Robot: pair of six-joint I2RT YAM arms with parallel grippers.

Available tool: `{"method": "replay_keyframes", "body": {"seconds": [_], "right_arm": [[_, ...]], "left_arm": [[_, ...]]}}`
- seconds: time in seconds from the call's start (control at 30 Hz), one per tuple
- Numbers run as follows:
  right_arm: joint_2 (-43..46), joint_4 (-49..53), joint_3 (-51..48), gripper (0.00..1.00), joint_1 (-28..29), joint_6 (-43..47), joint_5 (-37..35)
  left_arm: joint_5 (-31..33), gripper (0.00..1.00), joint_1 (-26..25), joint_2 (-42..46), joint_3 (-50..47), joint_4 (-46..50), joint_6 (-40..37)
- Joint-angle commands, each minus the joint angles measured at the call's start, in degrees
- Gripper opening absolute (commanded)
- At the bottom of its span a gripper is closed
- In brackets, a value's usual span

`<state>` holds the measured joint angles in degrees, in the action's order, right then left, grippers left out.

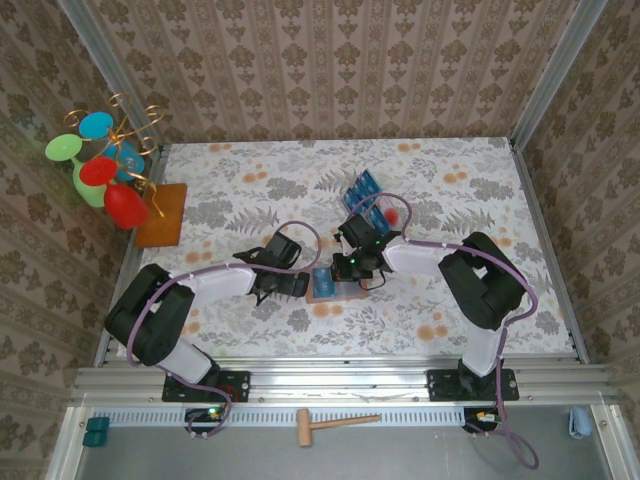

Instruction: Put the credit cards into the card holder

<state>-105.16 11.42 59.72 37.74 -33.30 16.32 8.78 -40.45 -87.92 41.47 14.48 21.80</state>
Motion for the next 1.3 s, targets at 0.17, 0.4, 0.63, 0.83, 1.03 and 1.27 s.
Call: {"method": "replay_keyframes", "body": {"seconds": [0.17,0.4,0.63,0.83,1.03,1.27], "right_arm": [[-2.3,-1.5,1.9,0.03,0.2,-1.5,2.0],[-2.7,-2.0,2.7,0.02,0.7,-2.1,2.7],[-3.9,-2.5,4.0,0.02,1.5,-2.9,3.5],[-3.0,-1.7,4.0,0.01,1.6,-2.6,3.1],[0.0,-0.5,3.6,0.02,0.3,-2.3,2.4],[3.8,1.9,3.8,0.26,-1.4,-1.3,1.8]], "left_arm": [[-0.7,1.0,0.3,-2.1,1.3,-1.2,-1.2],[-0.9,1.0,0.2,-2.3,1.5,-1.6,-1.3],[-1.1,1.0,0.3,-2.5,1.5,-1.8,-1.3],[-1.0,1.0,0.3,-2.4,1.4,-1.8,-1.3],[-0.5,1.0,0.7,-1.6,1.5,-1.4,-1.6],[-0.4,1.0,3.8,2.0,1.5,0.7,-3.1]]}}
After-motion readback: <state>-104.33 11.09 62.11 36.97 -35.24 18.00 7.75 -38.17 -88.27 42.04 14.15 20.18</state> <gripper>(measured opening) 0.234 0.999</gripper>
